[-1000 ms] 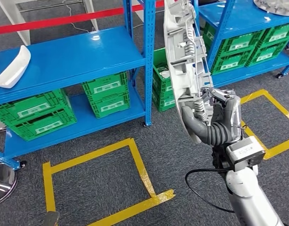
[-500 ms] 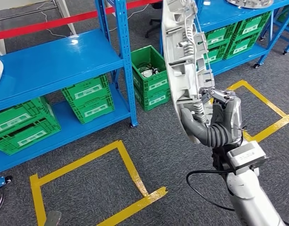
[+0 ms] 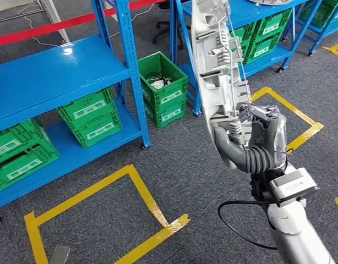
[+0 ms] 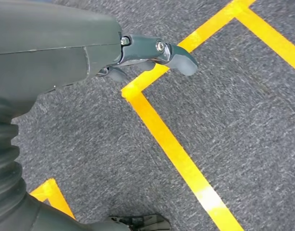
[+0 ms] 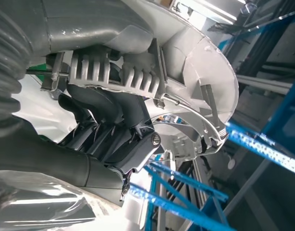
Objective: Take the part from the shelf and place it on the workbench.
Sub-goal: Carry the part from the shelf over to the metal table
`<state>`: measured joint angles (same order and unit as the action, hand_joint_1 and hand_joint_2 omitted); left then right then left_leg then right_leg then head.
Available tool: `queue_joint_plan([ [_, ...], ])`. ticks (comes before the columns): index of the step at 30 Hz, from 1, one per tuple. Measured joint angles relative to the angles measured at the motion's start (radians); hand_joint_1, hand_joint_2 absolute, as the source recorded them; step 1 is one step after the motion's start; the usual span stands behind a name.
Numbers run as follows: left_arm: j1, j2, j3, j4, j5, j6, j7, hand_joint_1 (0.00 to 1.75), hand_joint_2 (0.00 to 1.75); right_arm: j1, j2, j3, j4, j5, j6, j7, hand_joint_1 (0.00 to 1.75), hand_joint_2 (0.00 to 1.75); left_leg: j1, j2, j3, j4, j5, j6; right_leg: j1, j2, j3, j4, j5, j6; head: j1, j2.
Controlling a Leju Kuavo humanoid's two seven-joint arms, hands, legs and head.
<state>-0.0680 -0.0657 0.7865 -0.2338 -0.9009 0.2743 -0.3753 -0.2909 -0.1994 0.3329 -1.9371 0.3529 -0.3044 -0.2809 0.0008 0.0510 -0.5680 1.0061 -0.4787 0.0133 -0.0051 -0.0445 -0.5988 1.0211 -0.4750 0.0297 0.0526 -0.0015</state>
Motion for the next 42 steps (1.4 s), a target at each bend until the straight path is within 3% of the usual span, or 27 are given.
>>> queue_joint_plan([
  [2, -0.001, 0.001, 0.0, 0.0, 0.0, 0.0, 0.0, 0.0, 1.75, -0.001, -0.001, 0.0, -0.002, 0.0, 0.0, -0.001, 1.75, 1.75, -0.002, 0.011, -0.001, 0.003, 0.0, -0.008, 0.003, 0.009, 0.003, -0.008, 0.0, -0.013, -0.002, 0.0],
  [4, -0.001, 0.0, 0.0, 0.0, 0.001, 0.0, 0.0, 0.0, 1.75, -0.001, -0.001, 0.0, -0.003, 0.0, 0.0, -0.001, 1.75, 1.75, 0.001, 0.005, -0.005, 0.018, -0.016, -0.018, 0.001, 0.021, 0.002, -0.01, 0.004, -0.024, -0.004, 0.0],
  [6, -0.001, -0.001, 0.0, 0.0, 0.001, 0.001, 0.0, 0.0, 1.75, -0.004, -0.002, 0.0, -0.005, 0.0, 0.0, -0.001, 1.75, 1.75, 0.005, -0.022, -0.038, 0.102, -0.071, -0.026, -0.001, 0.034, 0.002, -0.012, 0.007, -0.036, -0.007, 0.0],
  [8, 0.0, -0.001, 0.0, 0.0, 0.001, 0.001, 0.0, 0.0, 1.75, -0.004, -0.002, 0.001, -0.005, 0.0, 0.0, -0.002, 1.75, 1.75, 0.006, -0.038, -0.098, 0.239, -0.132, -0.028, 0.001, 0.049, 0.002, -0.012, 0.006, -0.042, -0.008, 0.0],
  [9, 0.002, -0.001, 0.0, 0.0, 0.001, 0.001, 0.0, 0.0, 1.75, -0.004, -0.002, 0.001, -0.005, 0.0, 0.0, -0.002, 1.75, 1.75, 0.006, -0.041, -0.118, 0.284, -0.143, -0.027, 0.003, 0.058, 0.002, -0.011, 0.007, -0.043, -0.008, 0.0],
  [10, 0.003, -0.001, 0.0, 0.0, 0.001, 0.001, 0.0, 0.0, 1.75, -0.003, -0.002, 0.001, -0.005, 0.0, 0.0, -0.002, 1.75, 1.75, 0.006, -0.042, -0.122, 0.292, -0.134, -0.026, 0.004, 0.068, 0.002, -0.011, 0.007, -0.043, -0.008, 0.0],
  [12, 0.004, 0.0, 0.0, 0.0, 0.001, 0.001, 0.0, 0.0, 1.75, -0.002, -0.002, 0.001, -0.006, 0.0, -0.001, -0.002, 1.75, 1.75, 0.006, -0.05, -0.078, 0.195, -0.066, -0.018, 0.005, 0.086, 0.004, -0.01, 0.007, -0.043, -0.009, 0.0],
  [14, 0.004, 0.001, 0.0, 0.0, 0.001, 0.001, -0.001, 0.0, 1.75, -0.002, -0.002, 0.001, -0.007, 0.0, -0.002, -0.002, 1.75, 1.75, 0.006, -0.079, -0.019, 0.069, -0.014, -0.007, 0.006, 0.103, 0.002, -0.008, 0.008, -0.04, -0.008, 0.0],
  [16, 0.004, 0.002, 0.0, 0.0, 0.002, 0.002, -0.002, 0.0, 1.75, 0.0, -0.002, 0.001, -0.01, 0.0, -0.004, -0.003, 1.75, 1.75, 0.004, -0.096, 0.002, 0.017, -0.008, -0.001, 0.003, 0.116, -0.007, -0.007, 0.014, -0.03, -0.009, 0.0],
  [18, 0.004, 0.001, 0.0, 0.0, 0.002, 0.002, -0.003, 0.0, 1.75, 0.004, -0.003, 0.0, -0.013, 0.0, -0.005, -0.003, 1.75, 1.75, 0.004, -0.084, 0.004, 0.003, -0.005, 0.003, 0.0, 0.123, -0.017, -0.008, 0.017, -0.018, -0.01, 0.0],
  [19, 0.004, 0.0, 0.0, 0.0, 0.002, 0.002, -0.003, 0.0, 1.75, 0.006, -0.003, -0.001, -0.015, 0.0, -0.005, -0.003, 1.75, 1.75, 0.007, -0.078, 0.006, -0.003, -0.002, 0.007, 0.001, 0.114, -0.023, -0.002, 0.011, -0.014, -0.009, 0.0],
  [21, 0.003, -0.001, 0.0, 0.0, 0.002, 0.003, -0.004, 0.0, 1.75, 0.006, -0.005, -0.002, -0.018, 0.0, -0.004, -0.004, 1.75, 1.75, 0.012, -0.062, 0.009, -0.013, 0.005, 0.013, 0.001, 0.08, -0.059, 0.067, -0.031, -0.005, -0.003, 0.0],
  [23, 0.005, -0.001, 0.0, 0.0, 0.002, 0.003, -0.005, 0.0, 1.75, 0.007, -0.005, 0.0, -0.019, 0.0, -0.003, -0.006, 1.75, 1.75, 0.012, -0.046, 0.009, -0.014, 0.005, 0.015, -0.003, 0.056, -0.12, 0.199, -0.089, 0.005, 0.0, 0.0],
  [25, 0.005, -0.001, 0.0, 0.0, 0.002, 0.003, -0.005, 0.0, 1.75, 0.012, -0.005, 0.001, -0.019, 0.0, -0.002, -0.007, 1.75, 1.75, 0.012, -0.03, 0.01, -0.013, 0.004, 0.015, -0.008, 0.051, -0.152, 0.265, -0.098, 0.013, 0.0, 0.0],
  [26, 0.005, -0.001, 0.0, 0.0, 0.002, 0.003, -0.005, 0.0, 1.75, 0.013, -0.005, 0.001, -0.019, 0.0, -0.002, -0.007, 1.75, 1.75, 0.012, -0.023, 0.01, -0.013, 0.003, 0.014, -0.01, 0.048, -0.138, 0.238, -0.075, 0.015, 0.001, 0.0],
  [28, 0.005, -0.003, 0.0, 0.0, 0.002, 0.003, -0.005, 0.0, 1.75, 0.013, -0.005, 0.001, -0.021, 0.0, -0.002, -0.007, 1.75, 1.75, 0.011, -0.012, 0.011, -0.01, -0.001, 0.007, -0.011, 0.025, -0.066, 0.103, -0.017, 0.017, 0.0, 0.0],
  [30, 0.005, -0.002, 0.0, 0.0, 0.002, 0.003, -0.005, 0.0, 1.75, 0.012, -0.005, 0.001, -0.025, 0.001, -0.002, -0.007, 1.75, 1.75, 0.007, -0.002, 0.01, -0.002, -0.006, -0.003, -0.008, 0.008, -0.012, 0.006, 0.007, 0.009, 0.0, 0.0],
  [33, 0.005, -0.001, 0.0, 0.0, 0.002, 0.003, -0.005, 0.0, 1.75, 0.013, -0.006, 0.001, -0.028, 0.001, -0.001, -0.008, 1.75, 1.75, 0.004, 0.011, 0.009, 0.0, -0.008, -0.015, -0.004, 0.019, -0.006, -0.006, 0.008, -0.011, -0.003, 0.0],
  [35, 0.004, -0.002, 0.0, 0.0, 0.002, 0.004, -0.005, 0.0, 1.75, 0.013, -0.007, 0.001, -0.03, 0.001, -0.001, -0.008, 1.75, 1.75, 0.008, 0.0, 0.002, 0.024, -0.031, -0.024, -0.005, 0.031, -0.007, -0.007, 0.011, -0.025, -0.004, 0.0],
  [36, 0.004, -0.002, 0.0, 0.0, 0.002, 0.004, -0.005, 0.0, 1.75, 0.013, -0.007, 0.001, -0.031, 0.001, -0.001, -0.008, 1.75, 1.75, 0.009, -0.013, -0.015, 0.065, -0.058, -0.027, -0.006, 0.036, -0.007, -0.009, 0.013, -0.031, -0.006, 0.0],
  [39, 0.007, 0.0, 0.001, 0.0, 0.002, 0.004, -0.005, 0.0, 1.75, 0.014, -0.007, 0.002, -0.032, 0.001, -0.001, -0.008, 1.75, 1.75, 0.009, -0.039, -0.102, 0.264, -0.145, -0.027, -0.003, 0.057, -0.009, -0.009, 0.014, -0.039, -0.008, 0.0],
  [40, 0.009, 0.0, 0.001, 0.0, 0.003, 0.004, -0.005, 0.0, 1.75, 0.016, -0.007, 0.002, -0.032, 0.001, -0.001, -0.008, 1.75, 1.75, 0.009, -0.041, -0.117, 0.294, -0.147, -0.024, -0.001, 0.066, -0.009, -0.009, 0.015, -0.039, -0.008, 0.0],
  [41, 0.01, 0.0, 0.001, 0.0, 0.003, 0.004, -0.005, 0.0, 1.75, 0.017, -0.007, 0.002, -0.032, 0.001, -0.001, -0.007, 1.75, 1.75, 0.009, -0.042, -0.114, 0.286, -0.13, -0.021, 0.001, 0.075, -0.009, -0.008, 0.015, -0.04, -0.008, 0.0],
  [42, 0.01, 0.0, 0.001, 0.0, 0.002, 0.004, -0.005, 0.0, 1.75, 0.017, -0.007, 0.002, -0.032, 0.001, -0.001, -0.007, 1.75, 1.75, 0.008, -0.047, -0.092, 0.236, -0.096, -0.015, 0.002, 0.084, -0.008, -0.008, 0.016, -0.04, -0.008, 0.0],
])
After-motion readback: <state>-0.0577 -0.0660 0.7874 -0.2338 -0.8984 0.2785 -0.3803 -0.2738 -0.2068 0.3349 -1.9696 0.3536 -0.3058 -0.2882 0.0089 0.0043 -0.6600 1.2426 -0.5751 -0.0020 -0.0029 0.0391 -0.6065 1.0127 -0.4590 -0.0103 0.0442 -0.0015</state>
